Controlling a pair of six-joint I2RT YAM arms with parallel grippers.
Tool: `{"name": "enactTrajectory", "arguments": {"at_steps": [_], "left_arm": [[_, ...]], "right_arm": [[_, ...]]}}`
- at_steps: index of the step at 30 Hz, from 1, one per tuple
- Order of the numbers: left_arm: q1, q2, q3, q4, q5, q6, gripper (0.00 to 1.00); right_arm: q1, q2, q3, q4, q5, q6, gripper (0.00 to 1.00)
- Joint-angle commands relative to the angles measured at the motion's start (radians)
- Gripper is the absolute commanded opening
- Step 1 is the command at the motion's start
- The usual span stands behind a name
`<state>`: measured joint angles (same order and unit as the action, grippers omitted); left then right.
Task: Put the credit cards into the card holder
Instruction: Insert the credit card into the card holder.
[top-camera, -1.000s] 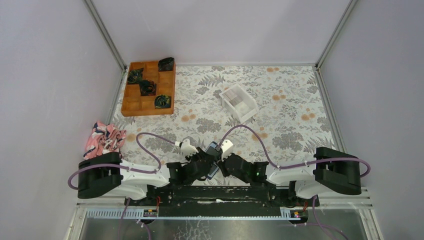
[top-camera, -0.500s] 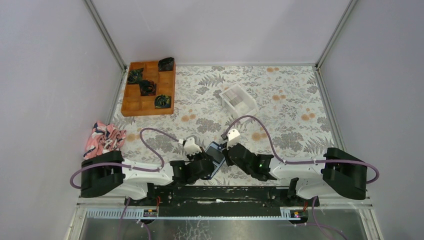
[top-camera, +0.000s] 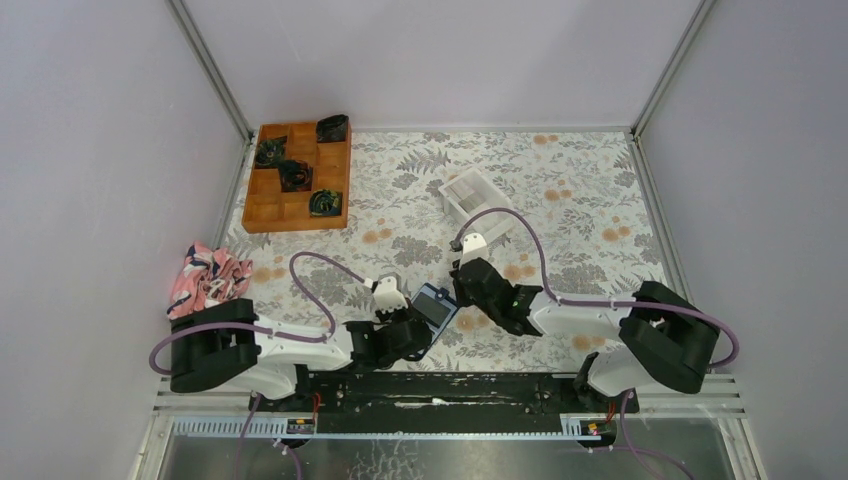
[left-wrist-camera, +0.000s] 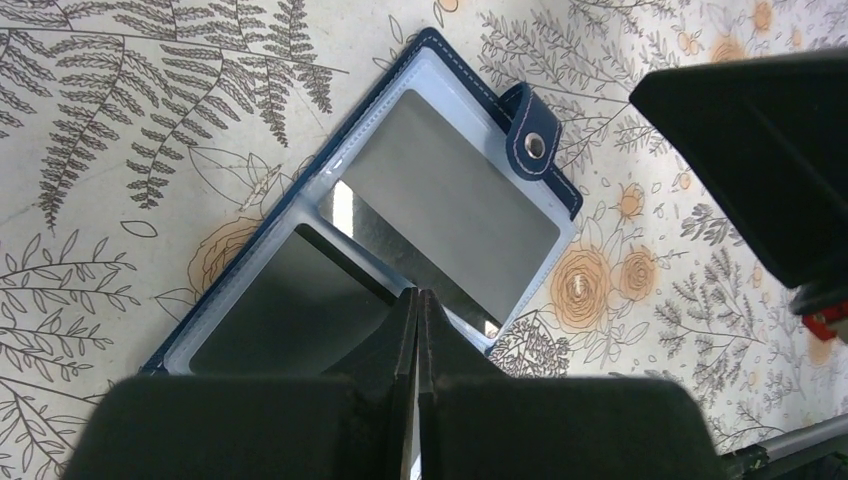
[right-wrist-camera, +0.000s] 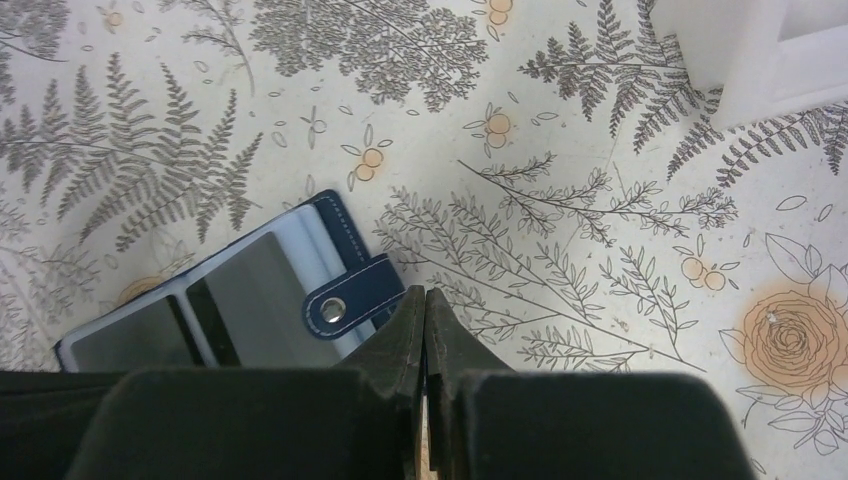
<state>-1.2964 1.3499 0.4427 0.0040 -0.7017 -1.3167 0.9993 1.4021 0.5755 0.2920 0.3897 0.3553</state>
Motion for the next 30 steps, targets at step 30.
{"name": "enactTrajectory", "arguments": {"at_steps": [30], "left_arm": [[-0.006, 0.067, 0.014, -0.067, -0.041, -0.025, 0.0]], "right_arm": [[-0.075, 0.189, 0.05, 0.064, -0.199, 0.055, 0.03]]}}
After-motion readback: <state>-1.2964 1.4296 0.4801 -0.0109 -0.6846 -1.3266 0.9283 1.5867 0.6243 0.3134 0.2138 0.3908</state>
